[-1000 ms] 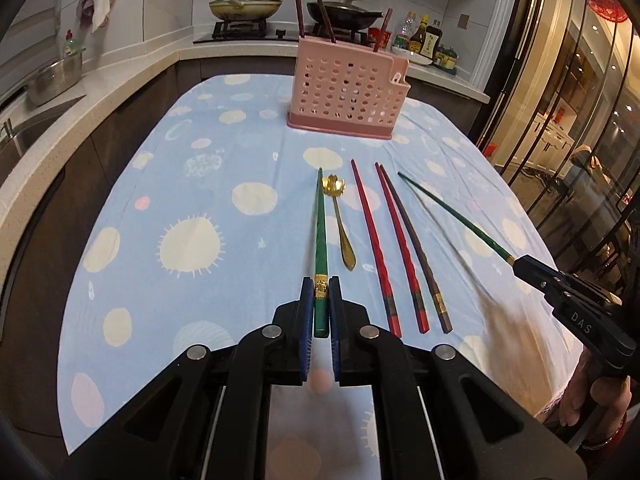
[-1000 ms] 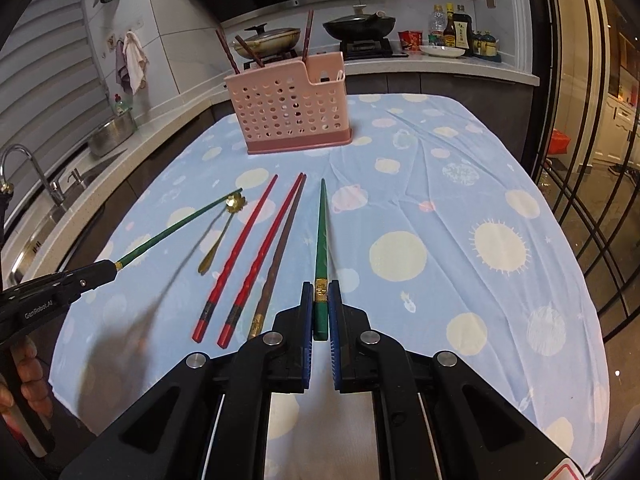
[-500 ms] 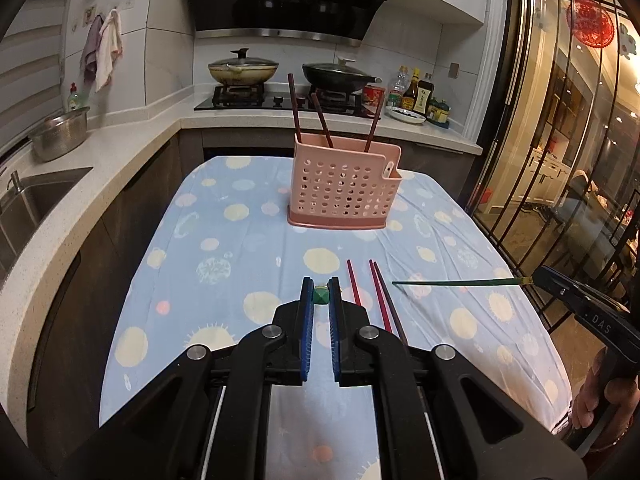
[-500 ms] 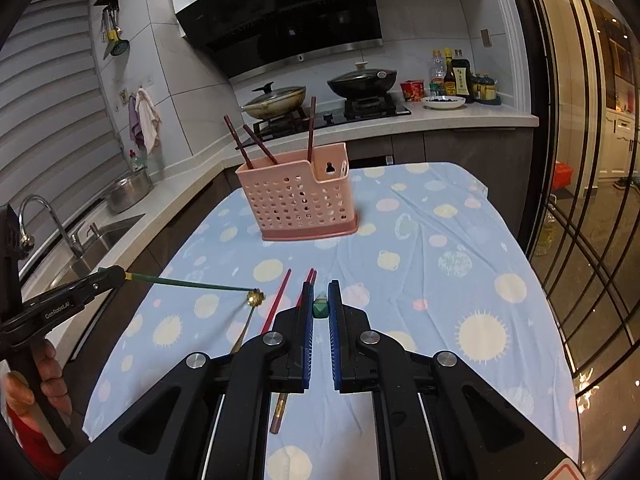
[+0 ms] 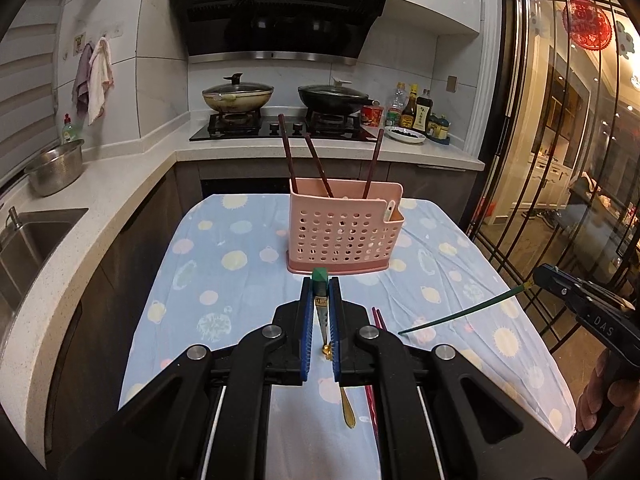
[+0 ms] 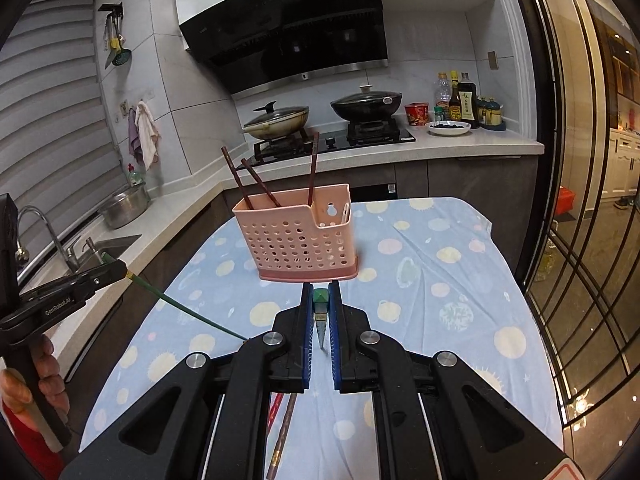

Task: Organize utensils
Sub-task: 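Lift the green chopstick with the left gripper while the right gripper lifts its green chopstick, then lower both green chopsticks into the pink holder and open both grippers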

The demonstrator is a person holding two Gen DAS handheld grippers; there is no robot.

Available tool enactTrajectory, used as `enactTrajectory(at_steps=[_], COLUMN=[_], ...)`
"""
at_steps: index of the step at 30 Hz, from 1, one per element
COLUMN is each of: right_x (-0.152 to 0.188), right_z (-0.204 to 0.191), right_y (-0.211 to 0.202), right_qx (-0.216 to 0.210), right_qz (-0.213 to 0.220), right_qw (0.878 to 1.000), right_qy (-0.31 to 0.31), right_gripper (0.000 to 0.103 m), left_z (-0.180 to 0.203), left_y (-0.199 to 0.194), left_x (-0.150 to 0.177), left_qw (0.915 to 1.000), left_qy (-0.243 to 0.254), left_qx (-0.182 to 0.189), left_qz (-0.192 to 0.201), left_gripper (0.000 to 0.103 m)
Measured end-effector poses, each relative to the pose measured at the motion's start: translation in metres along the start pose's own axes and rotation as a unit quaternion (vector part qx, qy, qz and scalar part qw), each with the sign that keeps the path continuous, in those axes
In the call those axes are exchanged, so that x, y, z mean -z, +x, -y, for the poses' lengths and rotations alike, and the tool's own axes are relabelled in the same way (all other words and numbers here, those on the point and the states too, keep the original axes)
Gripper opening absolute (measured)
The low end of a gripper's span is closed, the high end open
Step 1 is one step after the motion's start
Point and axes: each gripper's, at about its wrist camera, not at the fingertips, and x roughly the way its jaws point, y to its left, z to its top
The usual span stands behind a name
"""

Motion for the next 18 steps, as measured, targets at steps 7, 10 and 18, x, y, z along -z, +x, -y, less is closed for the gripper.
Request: enactTrajectory(at_steps=[7, 10, 18], right_x=[-0.035, -0.051, -0.100], right_z=[-0.006, -0.009, -0.015], right_y=[0.009, 0.012, 0.023], right_qx=[-0.004, -0.006, -0.005], right_qz=[0.022, 0.032, 0.068], right_qw=[1.000, 0.999, 0.998], right_qy=[-0.006, -0.008, -0.012], right_gripper=[0.007, 0.007, 0.007], left_z=[-0.003, -0.005, -0.006], left_y=[0.014, 0.017, 0.014], left_x=[-0.032, -0.046, -0.089], left_qw=[0.9999, 0.9997, 0.9981], left_qy=[-0.002, -0.003, 0.006], left_qx=[-0.001, 0.002, -0.002], left_qz=[0.016, 0.024, 0.062], left_gripper=[0.007, 0.007, 0.007])
